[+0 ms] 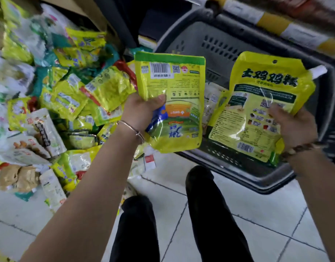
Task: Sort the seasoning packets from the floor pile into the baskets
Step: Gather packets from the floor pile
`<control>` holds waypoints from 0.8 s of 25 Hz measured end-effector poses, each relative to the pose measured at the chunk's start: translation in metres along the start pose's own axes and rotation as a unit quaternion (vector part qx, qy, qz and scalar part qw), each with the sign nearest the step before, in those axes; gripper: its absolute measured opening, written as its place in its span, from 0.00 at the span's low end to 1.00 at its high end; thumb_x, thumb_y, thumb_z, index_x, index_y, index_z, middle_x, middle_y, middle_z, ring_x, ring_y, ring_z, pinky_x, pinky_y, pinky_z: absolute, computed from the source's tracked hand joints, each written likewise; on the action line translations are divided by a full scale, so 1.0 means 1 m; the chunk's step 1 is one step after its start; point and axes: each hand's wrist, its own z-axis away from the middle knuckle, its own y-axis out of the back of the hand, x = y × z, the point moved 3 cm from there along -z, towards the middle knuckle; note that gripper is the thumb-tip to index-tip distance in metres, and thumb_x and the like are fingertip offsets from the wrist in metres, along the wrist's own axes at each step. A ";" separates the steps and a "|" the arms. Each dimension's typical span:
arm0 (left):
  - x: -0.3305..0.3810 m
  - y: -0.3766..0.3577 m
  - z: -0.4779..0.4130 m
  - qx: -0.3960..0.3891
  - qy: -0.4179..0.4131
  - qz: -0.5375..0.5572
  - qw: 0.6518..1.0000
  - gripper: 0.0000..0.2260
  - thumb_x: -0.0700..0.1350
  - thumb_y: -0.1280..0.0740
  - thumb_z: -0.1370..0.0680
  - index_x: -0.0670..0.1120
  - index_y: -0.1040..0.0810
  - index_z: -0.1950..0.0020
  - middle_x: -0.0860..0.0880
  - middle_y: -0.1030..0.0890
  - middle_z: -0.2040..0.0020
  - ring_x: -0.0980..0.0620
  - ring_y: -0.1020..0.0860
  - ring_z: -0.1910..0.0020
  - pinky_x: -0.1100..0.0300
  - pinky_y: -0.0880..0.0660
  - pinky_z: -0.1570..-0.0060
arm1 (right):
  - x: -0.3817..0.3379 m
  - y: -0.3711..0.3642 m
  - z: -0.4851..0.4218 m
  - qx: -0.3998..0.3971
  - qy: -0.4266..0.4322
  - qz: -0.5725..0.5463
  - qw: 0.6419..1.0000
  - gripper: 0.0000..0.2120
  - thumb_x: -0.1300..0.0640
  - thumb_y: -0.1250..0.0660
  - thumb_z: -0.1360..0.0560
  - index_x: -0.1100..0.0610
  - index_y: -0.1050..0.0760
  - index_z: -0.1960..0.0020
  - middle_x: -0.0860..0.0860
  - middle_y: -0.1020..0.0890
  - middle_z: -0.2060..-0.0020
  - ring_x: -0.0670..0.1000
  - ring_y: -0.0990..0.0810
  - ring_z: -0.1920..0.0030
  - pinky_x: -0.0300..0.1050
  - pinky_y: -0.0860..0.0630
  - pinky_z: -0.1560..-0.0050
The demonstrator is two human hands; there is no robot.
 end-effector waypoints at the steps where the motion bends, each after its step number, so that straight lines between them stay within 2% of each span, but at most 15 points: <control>1: 0.004 -0.017 -0.007 -0.013 -0.008 -0.029 0.999 0.12 0.38 0.30 0.27 0.46 0.27 0.69 0.56 0.24 0.77 0.59 0.26 0.78 0.67 0.29 0.72 | 0.005 0.006 -0.013 0.010 -0.005 0.006 1.000 0.10 0.54 0.32 0.25 0.51 0.24 0.45 0.36 0.19 0.66 0.35 0.22 0.64 0.30 0.30 0.66; 4: 0.007 -0.051 -0.028 -0.026 -0.025 -0.115 0.993 0.07 0.40 0.30 0.26 0.40 0.23 0.63 0.46 0.23 0.68 0.51 0.26 0.69 0.60 0.28 0.63 | 0.024 0.009 -0.040 0.010 -0.026 0.028 0.999 0.14 0.54 0.32 0.25 0.57 0.24 0.41 0.48 0.22 0.54 0.47 0.25 0.54 0.37 0.34 0.59; 6: -0.002 -0.071 -0.047 -0.029 -0.030 -0.159 0.986 0.06 0.40 0.30 0.26 0.43 0.23 0.63 0.44 0.22 0.63 0.51 0.25 0.64 0.59 0.28 0.60 | 0.040 0.001 -0.054 -0.003 -0.039 0.026 0.999 0.13 0.56 0.33 0.25 0.58 0.23 0.42 0.50 0.22 0.54 0.49 0.25 0.53 0.40 0.33 0.56; 8: -0.016 -0.086 -0.067 -0.023 -0.025 -0.199 0.979 0.02 0.39 0.30 0.26 0.41 0.20 0.57 0.40 0.20 0.56 0.48 0.22 0.56 0.53 0.25 0.52 | 0.060 -0.016 -0.067 -0.027 -0.062 0.021 0.997 0.10 0.57 0.33 0.25 0.57 0.23 0.45 0.52 0.21 0.54 0.50 0.23 0.54 0.41 0.30 0.56; 9: -0.025 -0.092 -0.077 -0.022 -0.014 -0.216 0.976 0.06 0.39 0.30 0.26 0.38 0.19 0.52 0.38 0.19 0.52 0.45 0.21 0.52 0.51 0.25 0.47 | 0.071 -0.025 -0.074 -0.035 -0.082 0.019 0.996 0.09 0.56 0.32 0.26 0.55 0.23 0.46 0.52 0.20 0.53 0.52 0.22 0.53 0.43 0.28 0.54; 11: -0.044 -0.104 -0.097 -0.026 0.001 -0.253 0.967 0.11 0.40 0.30 0.26 0.37 0.20 0.46 0.38 0.19 0.48 0.43 0.21 0.48 0.53 0.26 0.45 | 0.096 -0.044 -0.086 -0.040 -0.121 0.021 0.992 0.09 0.54 0.32 0.26 0.55 0.23 0.47 0.54 0.19 0.50 0.55 0.21 0.50 0.49 0.25 0.49; 14: -0.074 -0.116 -0.133 -0.025 0.019 -0.288 0.957 0.13 0.40 0.30 0.26 0.35 0.21 0.45 0.37 0.19 0.47 0.42 0.21 0.46 0.50 0.25 0.43 | 0.133 -0.074 -0.103 -0.041 -0.148 0.016 0.988 0.16 0.55 0.33 0.25 0.59 0.26 0.39 0.56 0.21 0.43 0.57 0.22 0.44 0.48 0.26 0.46; 16: -0.094 -0.123 -0.157 -0.026 0.043 -0.265 0.963 0.14 0.37 0.31 0.26 0.33 0.23 0.42 0.38 0.18 0.48 0.44 0.20 0.47 0.52 0.24 0.46 | 0.155 -0.091 -0.117 -0.049 -0.147 -0.003 0.988 0.18 0.56 0.33 0.25 0.59 0.28 0.36 0.55 0.22 0.40 0.55 0.24 0.41 0.51 0.27 0.41; 17: -0.104 -0.129 -0.169 -0.040 0.053 -0.228 0.971 0.15 0.34 0.32 0.26 0.31 0.25 0.40 0.39 0.17 0.52 0.48 0.19 0.52 0.57 0.21 0.52 | 0.165 -0.097 -0.125 -0.048 -0.139 -0.009 0.989 0.18 0.57 0.33 0.25 0.58 0.28 0.36 0.53 0.23 0.40 0.53 0.24 0.42 0.48 0.27 0.41; 18: -0.113 -0.133 -0.181 -0.057 0.057 -0.197 0.977 0.16 0.32 0.33 0.26 0.30 0.27 0.39 0.40 0.17 0.53 0.52 0.19 0.56 0.65 0.22 0.62 | 0.174 -0.104 -0.130 -0.046 -0.131 -0.015 0.990 0.18 0.58 0.33 0.25 0.58 0.28 0.36 0.51 0.23 0.43 0.51 0.25 0.44 0.41 0.26 0.46; 19: -0.120 -0.135 -0.192 -0.071 0.065 -0.188 0.977 0.17 0.31 0.33 0.26 0.30 0.28 0.38 0.40 0.18 0.50 0.53 0.21 0.55 0.71 0.25 0.69 | 0.183 -0.111 -0.135 -0.046 -0.127 -0.024 0.991 0.17 0.59 0.32 0.25 0.59 0.27 0.37 0.50 0.23 0.46 0.49 0.25 0.48 0.33 0.25 0.54; 20: -0.127 -0.136 -0.204 -0.083 0.074 -0.196 0.974 0.17 0.32 0.33 0.25 0.30 0.29 0.37 0.40 0.21 0.45 0.51 0.23 0.52 0.72 0.26 0.69 | 0.189 -0.118 -0.139 -0.049 -0.125 -0.036 0.990 0.16 0.60 0.32 0.25 0.59 0.27 0.38 0.48 0.24 0.49 0.48 0.25 0.50 0.26 0.27 0.64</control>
